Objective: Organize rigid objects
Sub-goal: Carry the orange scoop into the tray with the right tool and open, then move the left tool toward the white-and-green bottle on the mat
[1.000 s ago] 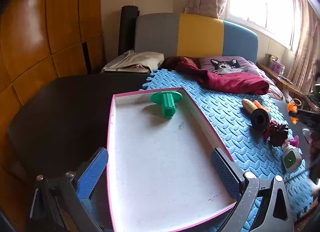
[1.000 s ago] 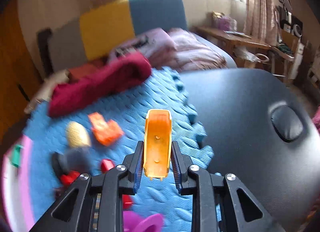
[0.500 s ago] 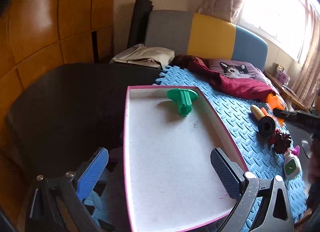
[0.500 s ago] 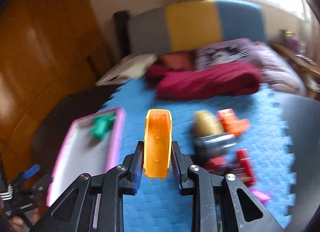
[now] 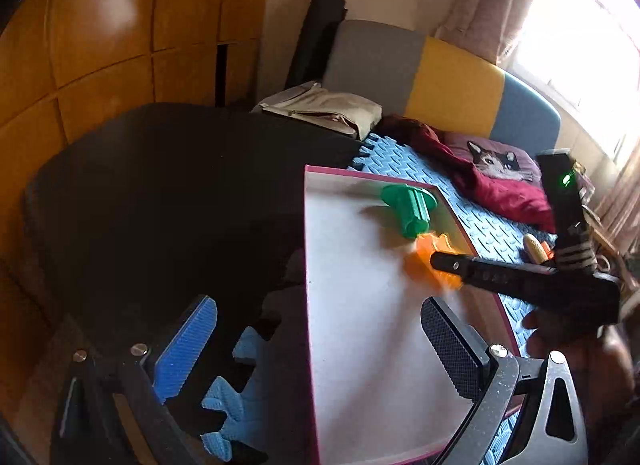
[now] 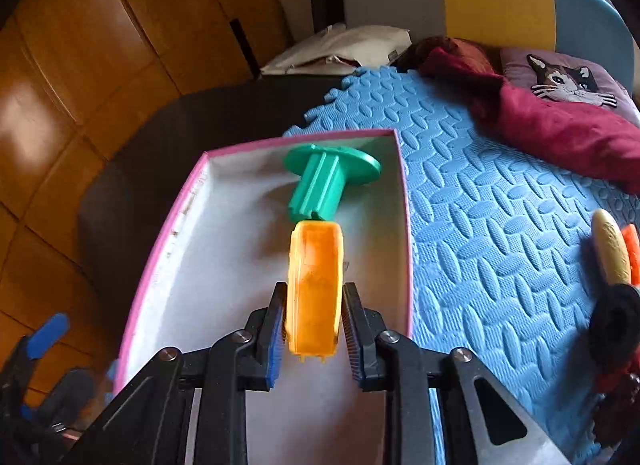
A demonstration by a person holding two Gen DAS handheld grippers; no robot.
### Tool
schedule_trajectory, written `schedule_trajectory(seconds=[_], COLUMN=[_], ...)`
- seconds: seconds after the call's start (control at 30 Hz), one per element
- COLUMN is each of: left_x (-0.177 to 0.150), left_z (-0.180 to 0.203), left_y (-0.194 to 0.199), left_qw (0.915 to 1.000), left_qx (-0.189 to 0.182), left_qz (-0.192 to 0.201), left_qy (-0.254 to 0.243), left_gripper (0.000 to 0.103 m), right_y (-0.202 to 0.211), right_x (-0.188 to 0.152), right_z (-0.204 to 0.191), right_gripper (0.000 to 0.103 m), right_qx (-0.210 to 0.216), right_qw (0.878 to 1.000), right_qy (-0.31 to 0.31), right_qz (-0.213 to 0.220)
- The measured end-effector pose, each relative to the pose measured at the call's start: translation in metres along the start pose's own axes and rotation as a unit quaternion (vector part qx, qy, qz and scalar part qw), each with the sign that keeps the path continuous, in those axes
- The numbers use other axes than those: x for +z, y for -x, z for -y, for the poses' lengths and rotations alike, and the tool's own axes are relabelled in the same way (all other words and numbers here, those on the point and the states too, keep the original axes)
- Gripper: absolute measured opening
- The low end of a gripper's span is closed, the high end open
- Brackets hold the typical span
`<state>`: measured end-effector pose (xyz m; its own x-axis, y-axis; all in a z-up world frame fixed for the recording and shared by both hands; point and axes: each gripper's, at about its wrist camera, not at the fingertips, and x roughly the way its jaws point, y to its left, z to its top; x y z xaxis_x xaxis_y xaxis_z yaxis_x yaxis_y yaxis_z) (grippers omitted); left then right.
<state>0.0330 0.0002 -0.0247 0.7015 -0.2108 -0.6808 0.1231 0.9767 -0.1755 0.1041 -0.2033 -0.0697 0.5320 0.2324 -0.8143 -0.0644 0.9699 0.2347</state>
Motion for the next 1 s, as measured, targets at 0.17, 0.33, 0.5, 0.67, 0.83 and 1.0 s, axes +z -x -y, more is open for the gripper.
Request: schedule_trajectory(seconds=[0.17, 0.33, 0.5, 0.67, 0.83, 1.0], left_x=[0.001, 0.0, -0.003, -0.005, -0.009, -0.011], left_z=[-0.007, -0.004, 0.006, 0.01, 0.018, 0.024], left_y=[-0.002, -0.005, -0.007, -0.005, -0.007, -0.008], left_qw=[0.9999, 0.9999, 0.9997, 0.9996, 0.9988, 0.9981], left_qx=[0.0, -0.01, -0.007, -0.006, -0.004, -0.009], left_qz=[0.002, -0.008, -0.016, -0.016, -0.026, -0.033], left_qy=[0.014, 0.007, -0.016, -0.023, -0.041, -0.051], left_gripper=[0.103, 0.103, 0.103, 0.103, 0.103, 0.103], right_y=[0.0, 0.014, 0.032, 0.049, 0.066, 0.087], right_x=[-0.004, -0.009, -0.017, -0.028, -0.039, -0.052], right_z=[0.004, 0.003, -0.001, 0.0, 0.007, 0.021], right_gripper=[0.034, 0.044, 0.046, 0.046, 0.046, 0.046], right_qx=[-0.001, 0.007, -0.003, -0.013, -0.02, -0.025], right_qw=[1.0, 1.0, 0.999, 0.998, 0.997, 0.996], right_qy=[0.005, 0.0, 0.006, 0.008, 0.005, -0.007], right_qz=[0.005, 0.019, 0.044, 0.061, 0.072, 0.086])
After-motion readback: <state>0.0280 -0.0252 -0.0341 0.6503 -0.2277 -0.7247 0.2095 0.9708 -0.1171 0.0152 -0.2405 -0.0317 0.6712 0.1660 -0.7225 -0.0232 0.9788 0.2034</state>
